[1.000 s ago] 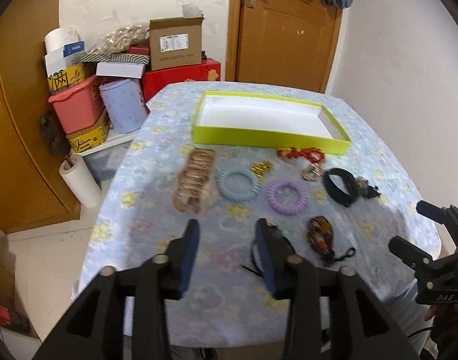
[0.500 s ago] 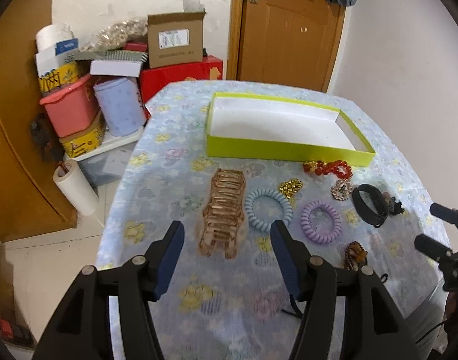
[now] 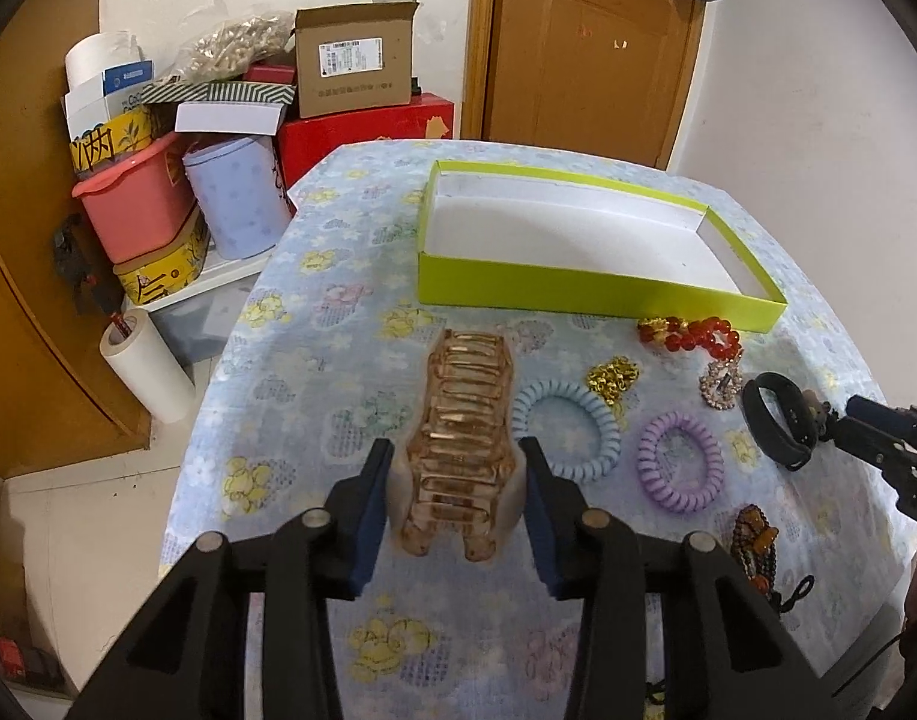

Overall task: Organize jewelry
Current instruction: 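Grasp the tan hair claw clip with the left tool while the right tool grasps the black band bracelet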

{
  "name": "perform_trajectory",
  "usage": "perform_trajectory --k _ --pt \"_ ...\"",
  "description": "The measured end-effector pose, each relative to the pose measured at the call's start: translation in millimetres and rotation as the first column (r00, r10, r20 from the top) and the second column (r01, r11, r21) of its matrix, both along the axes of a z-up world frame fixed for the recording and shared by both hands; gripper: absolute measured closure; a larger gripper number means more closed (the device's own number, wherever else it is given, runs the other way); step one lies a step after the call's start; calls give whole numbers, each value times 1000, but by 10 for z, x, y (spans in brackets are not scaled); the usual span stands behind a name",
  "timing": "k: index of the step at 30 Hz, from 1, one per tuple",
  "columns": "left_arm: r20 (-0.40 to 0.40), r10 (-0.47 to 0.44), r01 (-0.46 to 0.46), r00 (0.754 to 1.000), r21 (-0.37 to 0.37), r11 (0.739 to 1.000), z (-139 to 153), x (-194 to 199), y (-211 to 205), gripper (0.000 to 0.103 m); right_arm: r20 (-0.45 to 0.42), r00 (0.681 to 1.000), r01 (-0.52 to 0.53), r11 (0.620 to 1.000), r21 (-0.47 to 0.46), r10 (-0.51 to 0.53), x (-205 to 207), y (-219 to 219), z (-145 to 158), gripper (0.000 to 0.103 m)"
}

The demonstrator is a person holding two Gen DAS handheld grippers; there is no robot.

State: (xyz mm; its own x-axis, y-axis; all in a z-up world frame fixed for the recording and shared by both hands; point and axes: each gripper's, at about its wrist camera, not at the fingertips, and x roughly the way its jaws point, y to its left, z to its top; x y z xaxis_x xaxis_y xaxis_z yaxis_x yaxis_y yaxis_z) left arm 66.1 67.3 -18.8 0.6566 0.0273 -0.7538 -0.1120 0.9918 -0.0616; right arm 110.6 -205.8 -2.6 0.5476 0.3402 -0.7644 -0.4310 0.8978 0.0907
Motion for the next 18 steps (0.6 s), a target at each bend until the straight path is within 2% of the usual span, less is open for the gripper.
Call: perform_trajectory --k 2,4,11,15,18 --pt "3 -2 2 1000 9 1000 -1 7 -14 60 -18 1000 -12 1000 9 12 14 35 -33 64" --pt "5 -5 5 1000 16 1000 -6 8 -27 60 -31 999 -22 1000 5 22 16 80 -63 73" --pt "-2 -12 12 1000 20 1000 -36 48 -41 60 -83 997 -8 1000 12 9 123 119 -131 76" --pt "-7 -16 16 1000 26 1000 -54 62 -54 61 -163 986 23 998 58 -13 256 93 -210 80" --pt "-11 -15 15 1000 35 999 -62 73 -62 61 -159 987 23 999 28 -19 286 132 -222 90"
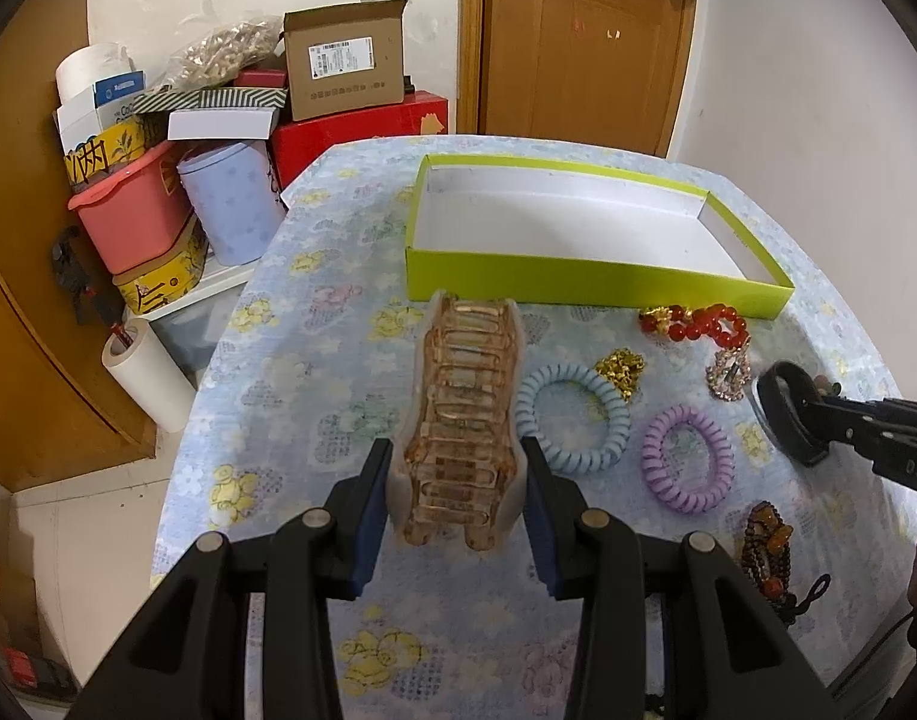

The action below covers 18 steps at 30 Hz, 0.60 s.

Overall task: Organize jewelry
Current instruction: 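Grasp the tan hair claw clip with the left tool while the right tool grasps the black band bracelet, then carry the claw clip and black band into the green box and release both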

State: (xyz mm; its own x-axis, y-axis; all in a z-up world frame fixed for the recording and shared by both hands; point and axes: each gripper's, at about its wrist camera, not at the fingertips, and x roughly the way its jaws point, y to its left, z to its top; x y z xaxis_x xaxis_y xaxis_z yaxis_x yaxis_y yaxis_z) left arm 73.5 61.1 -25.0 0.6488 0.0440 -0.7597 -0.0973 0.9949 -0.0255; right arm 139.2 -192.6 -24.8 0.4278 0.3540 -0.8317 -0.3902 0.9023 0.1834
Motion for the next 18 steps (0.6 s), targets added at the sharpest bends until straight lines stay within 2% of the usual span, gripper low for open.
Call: perform_trajectory --k 3,8,18 --pt "6 3 -3 1000 9 1000 11 -7 -13 61 14 1000 -7 1000 -20 7 -17 35 5 90" --pt "30 4 -5 1000 18 1000 85 -78 -26 61 12 1000 -13 1000 8 13 -76 4 22 91" --pt "69 -3 4 998 -20 1000 299 -218 -27 61 66 998 -23 999 40 20 -204 -56 244 90"
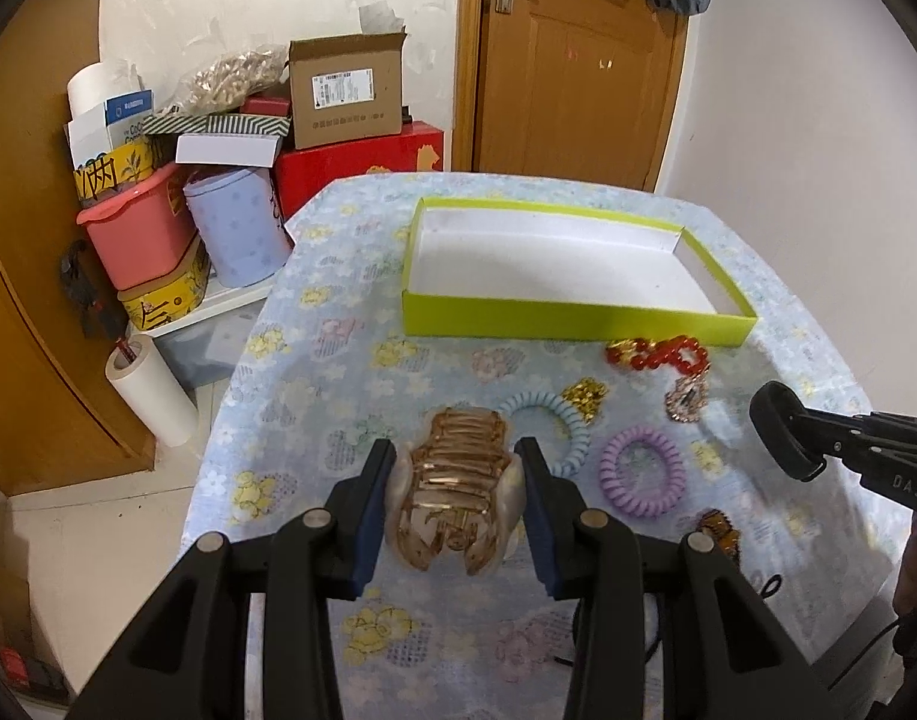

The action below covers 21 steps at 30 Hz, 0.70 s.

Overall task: Organize jewelry
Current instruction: 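Carry the claw clip and black band into the green box and release both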

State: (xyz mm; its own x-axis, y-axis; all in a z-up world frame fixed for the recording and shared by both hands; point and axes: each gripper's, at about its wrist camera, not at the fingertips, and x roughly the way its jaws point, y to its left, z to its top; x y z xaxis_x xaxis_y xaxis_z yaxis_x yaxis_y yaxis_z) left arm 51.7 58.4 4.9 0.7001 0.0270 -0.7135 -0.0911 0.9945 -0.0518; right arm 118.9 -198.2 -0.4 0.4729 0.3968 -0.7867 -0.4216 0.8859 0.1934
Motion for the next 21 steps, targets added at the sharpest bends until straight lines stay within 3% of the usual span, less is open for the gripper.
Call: perform_trajectory --k 11,21 --pt "63 -15 16 998 -19 1000 270 158 0 61 43 999 -10 1000 0 10 58 -7 177 90" --pt "109 -80 82 991 -13 997 489 744 -104 61 117 993 -17 1000 -17 19 531 116 424 90"
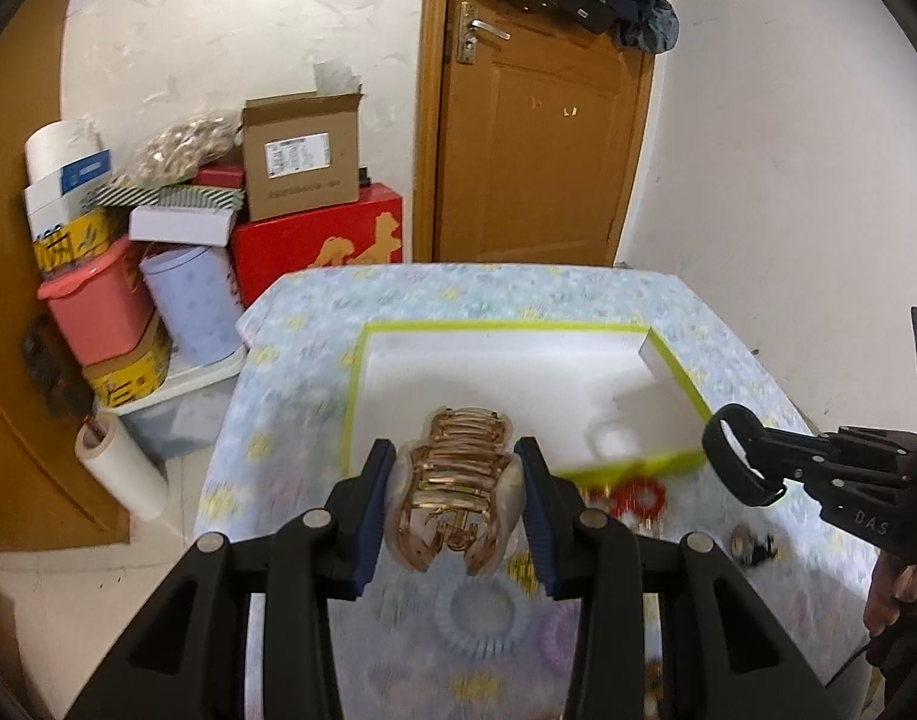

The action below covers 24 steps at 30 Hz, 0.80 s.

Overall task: Organize jewelry
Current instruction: 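Carry the claw clip and black band into the green box and release both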

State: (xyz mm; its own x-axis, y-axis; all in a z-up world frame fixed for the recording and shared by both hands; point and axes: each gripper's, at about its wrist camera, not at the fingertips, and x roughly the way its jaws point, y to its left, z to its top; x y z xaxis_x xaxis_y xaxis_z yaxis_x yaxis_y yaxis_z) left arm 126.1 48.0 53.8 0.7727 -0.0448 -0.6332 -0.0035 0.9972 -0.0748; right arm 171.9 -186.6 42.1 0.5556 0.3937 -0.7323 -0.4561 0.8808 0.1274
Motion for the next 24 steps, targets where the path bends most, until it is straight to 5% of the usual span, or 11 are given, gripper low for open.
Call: perform_trajectory --k 14,24 --pt "-61 14 -16 998 -23 1000 -360 1153 187 61 -51 999 11 995 -99 -16 1085 201 -367 90" --pt "-97 43 -42 994 16 999 -638 1439 213 61 -49 998 39 980 -197 -50 1455 310 -624 90"
